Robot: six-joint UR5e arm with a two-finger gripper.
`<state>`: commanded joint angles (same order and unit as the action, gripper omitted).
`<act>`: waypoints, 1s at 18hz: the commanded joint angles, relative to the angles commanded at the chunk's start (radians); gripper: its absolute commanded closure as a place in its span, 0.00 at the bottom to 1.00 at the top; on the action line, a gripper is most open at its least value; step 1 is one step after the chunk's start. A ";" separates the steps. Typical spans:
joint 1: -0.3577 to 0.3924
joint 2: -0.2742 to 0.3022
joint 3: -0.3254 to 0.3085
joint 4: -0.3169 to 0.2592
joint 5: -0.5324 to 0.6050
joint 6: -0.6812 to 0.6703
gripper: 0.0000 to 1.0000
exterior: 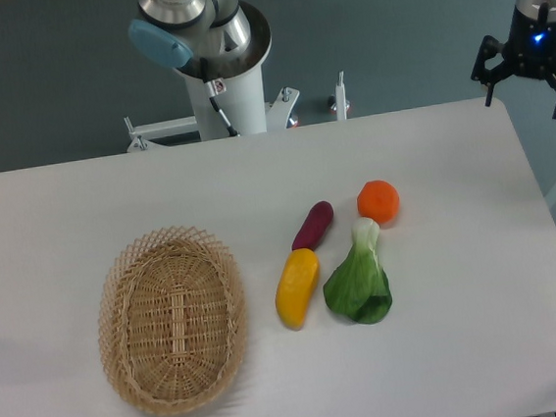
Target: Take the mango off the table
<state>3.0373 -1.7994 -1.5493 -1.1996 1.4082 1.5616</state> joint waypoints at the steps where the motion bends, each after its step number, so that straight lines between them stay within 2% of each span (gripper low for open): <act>1: 0.000 0.000 -0.005 0.000 -0.002 0.000 0.00; 5: 0.000 0.002 -0.017 0.020 -0.006 -0.014 0.00; 10: -0.005 0.009 -0.058 0.035 -0.101 -0.040 0.00; 12: -0.050 0.018 -0.078 0.080 -0.101 -0.194 0.00; 15: -0.148 0.006 -0.094 0.106 -0.094 -0.432 0.00; 18: -0.241 -0.012 -0.104 0.127 -0.095 -0.560 0.00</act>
<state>2.7967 -1.8116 -1.6535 -1.0723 1.3131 1.0019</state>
